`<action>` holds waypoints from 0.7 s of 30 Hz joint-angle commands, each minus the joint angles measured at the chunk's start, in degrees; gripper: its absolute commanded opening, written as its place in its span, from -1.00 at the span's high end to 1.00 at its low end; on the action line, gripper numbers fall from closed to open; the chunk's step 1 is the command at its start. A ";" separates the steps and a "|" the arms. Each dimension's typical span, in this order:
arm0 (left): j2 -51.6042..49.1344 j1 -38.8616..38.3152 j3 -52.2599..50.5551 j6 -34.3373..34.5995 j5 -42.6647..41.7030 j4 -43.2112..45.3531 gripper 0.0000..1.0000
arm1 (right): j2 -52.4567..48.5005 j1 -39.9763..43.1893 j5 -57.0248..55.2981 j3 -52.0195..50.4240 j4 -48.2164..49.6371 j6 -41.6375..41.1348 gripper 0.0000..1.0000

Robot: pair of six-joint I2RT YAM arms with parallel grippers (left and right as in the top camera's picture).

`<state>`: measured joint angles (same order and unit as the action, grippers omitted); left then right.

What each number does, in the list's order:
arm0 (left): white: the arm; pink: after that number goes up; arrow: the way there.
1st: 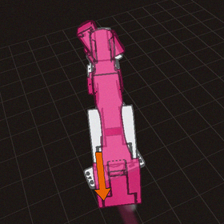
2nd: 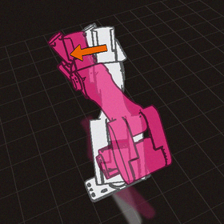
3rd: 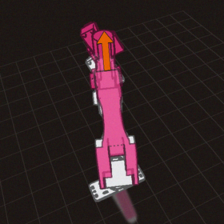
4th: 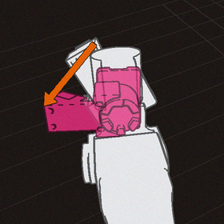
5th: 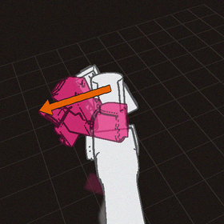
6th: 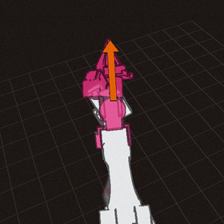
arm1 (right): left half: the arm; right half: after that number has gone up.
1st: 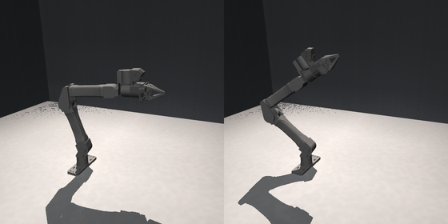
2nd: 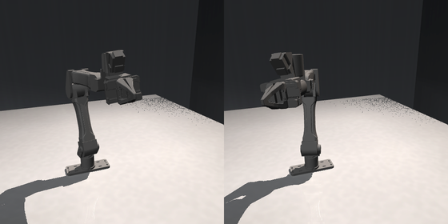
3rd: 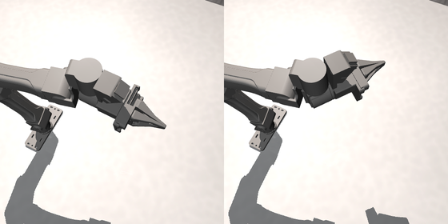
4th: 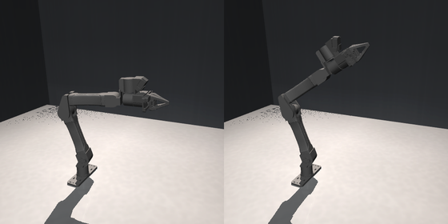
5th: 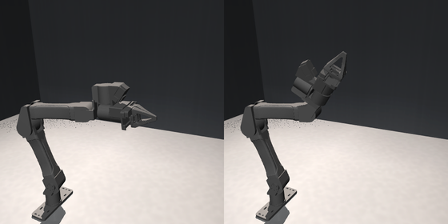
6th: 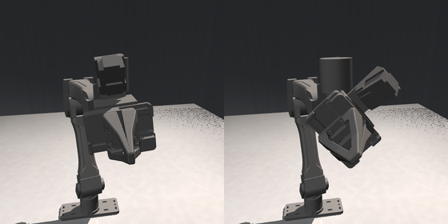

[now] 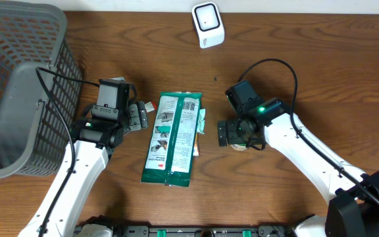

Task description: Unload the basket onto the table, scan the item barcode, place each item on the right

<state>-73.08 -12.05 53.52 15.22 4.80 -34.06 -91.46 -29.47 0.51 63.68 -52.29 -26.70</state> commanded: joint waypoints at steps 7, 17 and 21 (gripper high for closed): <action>-0.26 0.26 1.09 0.33 0.15 0.02 -0.75 | 1.46 0.87 -1.09 6.01 -6.97 11.45 -0.98; -0.24 0.26 1.09 0.31 0.15 0.02 -0.75 | 1.88 3.39 -1.09 27.36 -28.02 17.84 -0.98; -0.26 0.26 1.09 0.31 0.15 0.02 -0.75 | 1.62 4.72 -1.07 27.15 -27.63 18.21 -0.98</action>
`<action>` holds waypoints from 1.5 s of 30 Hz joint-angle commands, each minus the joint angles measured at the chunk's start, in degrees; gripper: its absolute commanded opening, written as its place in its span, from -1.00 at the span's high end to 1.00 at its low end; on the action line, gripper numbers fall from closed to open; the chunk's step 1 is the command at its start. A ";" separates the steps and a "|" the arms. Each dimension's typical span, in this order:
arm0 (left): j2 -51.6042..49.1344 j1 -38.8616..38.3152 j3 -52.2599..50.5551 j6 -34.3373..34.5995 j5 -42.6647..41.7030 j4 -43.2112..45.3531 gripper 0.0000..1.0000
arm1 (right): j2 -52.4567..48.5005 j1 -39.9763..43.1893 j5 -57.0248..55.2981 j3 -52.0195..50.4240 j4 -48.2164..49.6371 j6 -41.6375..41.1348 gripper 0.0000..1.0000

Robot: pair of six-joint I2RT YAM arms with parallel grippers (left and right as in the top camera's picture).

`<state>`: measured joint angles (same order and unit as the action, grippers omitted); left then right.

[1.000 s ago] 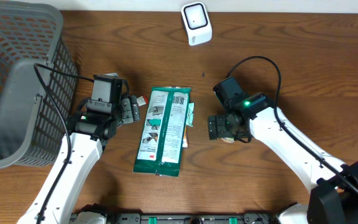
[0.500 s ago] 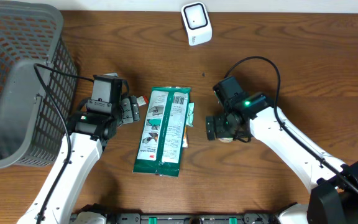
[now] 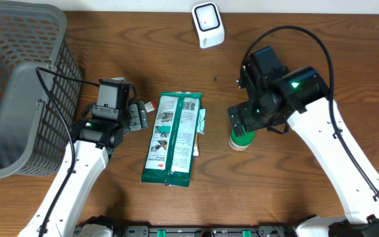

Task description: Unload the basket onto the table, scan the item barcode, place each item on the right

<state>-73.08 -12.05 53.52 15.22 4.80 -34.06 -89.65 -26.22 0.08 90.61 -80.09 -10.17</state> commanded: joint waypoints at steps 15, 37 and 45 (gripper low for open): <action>-0.26 0.26 1.09 0.31 0.15 0.02 -0.75 | -0.37 1.38 -0.63 -20.48 19.52 1.66 -0.99; -0.26 0.26 1.09 0.33 0.15 0.02 -0.75 | -0.37 1.38 2.36 -32.24 36.72 1.92 -0.25; -0.26 0.26 1.09 0.33 0.15 0.02 -0.75 | -0.37 1.38 1.86 -32.24 41.72 18.99 -0.23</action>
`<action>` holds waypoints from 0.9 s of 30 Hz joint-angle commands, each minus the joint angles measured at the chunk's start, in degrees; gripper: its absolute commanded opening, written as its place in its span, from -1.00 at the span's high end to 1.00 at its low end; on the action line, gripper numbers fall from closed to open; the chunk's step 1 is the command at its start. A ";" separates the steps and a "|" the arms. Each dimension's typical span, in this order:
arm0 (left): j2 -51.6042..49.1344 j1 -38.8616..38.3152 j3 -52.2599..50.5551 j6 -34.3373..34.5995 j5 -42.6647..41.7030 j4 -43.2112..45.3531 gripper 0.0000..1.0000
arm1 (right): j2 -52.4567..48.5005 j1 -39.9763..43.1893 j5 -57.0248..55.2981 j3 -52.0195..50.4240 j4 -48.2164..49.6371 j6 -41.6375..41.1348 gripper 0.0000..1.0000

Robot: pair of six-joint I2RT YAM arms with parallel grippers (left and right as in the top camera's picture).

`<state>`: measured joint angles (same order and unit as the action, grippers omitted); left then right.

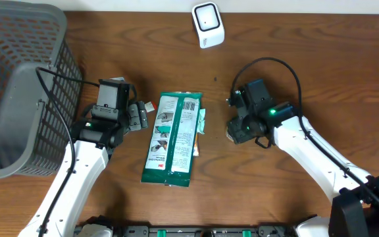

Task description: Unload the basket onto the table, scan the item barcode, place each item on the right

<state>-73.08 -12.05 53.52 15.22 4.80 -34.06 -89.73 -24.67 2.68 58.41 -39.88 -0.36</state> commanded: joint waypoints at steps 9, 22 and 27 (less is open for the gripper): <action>-0.26 0.26 1.09 0.33 0.15 0.02 -0.75 | -0.28 -0.17 -0.70 -0.04 2.82 28.30 -0.68; -0.26 0.26 1.09 0.33 0.15 0.02 -0.75 | -0.26 -0.13 -0.31 1.27 4.17 18.38 -0.99; -0.26 0.26 1.09 0.31 0.15 0.02 -0.75 | -0.26 -0.17 9.22 9.99 -7.89 13.62 -0.83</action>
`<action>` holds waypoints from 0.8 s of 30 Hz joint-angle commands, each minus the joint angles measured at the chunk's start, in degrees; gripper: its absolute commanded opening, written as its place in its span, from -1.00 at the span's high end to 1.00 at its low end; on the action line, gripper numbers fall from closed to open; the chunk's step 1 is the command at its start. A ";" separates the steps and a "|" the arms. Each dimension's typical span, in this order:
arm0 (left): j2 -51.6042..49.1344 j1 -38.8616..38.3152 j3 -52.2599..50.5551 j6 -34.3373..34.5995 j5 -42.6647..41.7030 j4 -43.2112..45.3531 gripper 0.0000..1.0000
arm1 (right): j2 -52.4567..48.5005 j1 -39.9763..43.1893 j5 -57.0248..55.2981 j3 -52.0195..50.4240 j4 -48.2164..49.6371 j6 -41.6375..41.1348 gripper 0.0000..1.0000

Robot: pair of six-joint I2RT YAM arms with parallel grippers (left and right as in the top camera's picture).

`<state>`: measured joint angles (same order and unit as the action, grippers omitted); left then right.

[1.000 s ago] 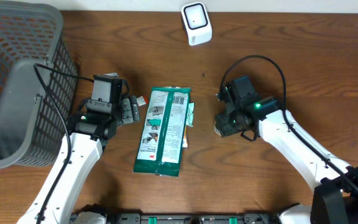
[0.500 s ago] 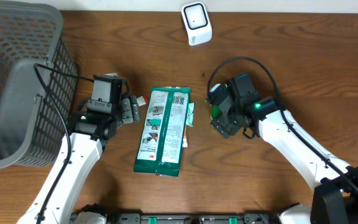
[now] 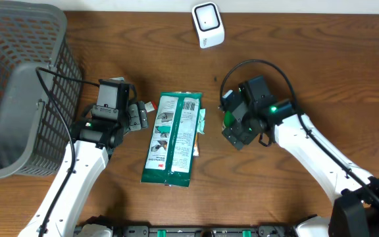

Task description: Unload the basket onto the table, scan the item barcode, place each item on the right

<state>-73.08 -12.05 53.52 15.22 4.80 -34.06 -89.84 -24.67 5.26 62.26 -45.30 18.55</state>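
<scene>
A white barcode scanner [image 3: 207,25] stands at the table's far edge. A small green-topped container [image 3: 228,118] shows at the left side of my right gripper [image 3: 233,126], which is shut on it and turned toward the left, just right of the flat green-and-white package [image 3: 173,138]. Most of the container is hidden by the wrist. My left gripper [image 3: 141,115] rests open at the package's upper left corner, holding nothing.
A large grey mesh basket [image 3: 18,85] fills the far left. The right arm's black cable [image 3: 255,66] loops between the gripper and the scanner. Bare wooden table [image 3: 347,79] lies at the right.
My right gripper was down over the green-topped container, hiding it. Now the wrist is turned and the green of the container shows at its left side. The left arm and package are unchanged.
My right gripper was low beside the container, right of the package. Then it hung higher, with the green-topped container standing free on the table below it. Then it was down over the container, and now it holds it turned to the left.
</scene>
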 commanded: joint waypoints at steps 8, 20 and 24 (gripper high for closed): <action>-0.26 0.26 1.09 0.31 0.15 0.02 -0.75 | -0.59 -0.07 1.33 10.99 -4.22 -13.35 -0.84; -0.26 0.26 1.09 0.33 0.15 0.04 -0.75 | -2.03 -0.55 -1.36 2.14 4.68 -23.63 -0.86; -0.26 0.26 1.09 0.33 0.15 0.02 -0.75 | -2.03 -0.61 -1.31 -0.70 6.16 -24.46 -0.70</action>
<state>-73.08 -12.05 53.52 15.22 4.80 -34.06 -91.53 -24.69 4.47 63.13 -39.83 -3.88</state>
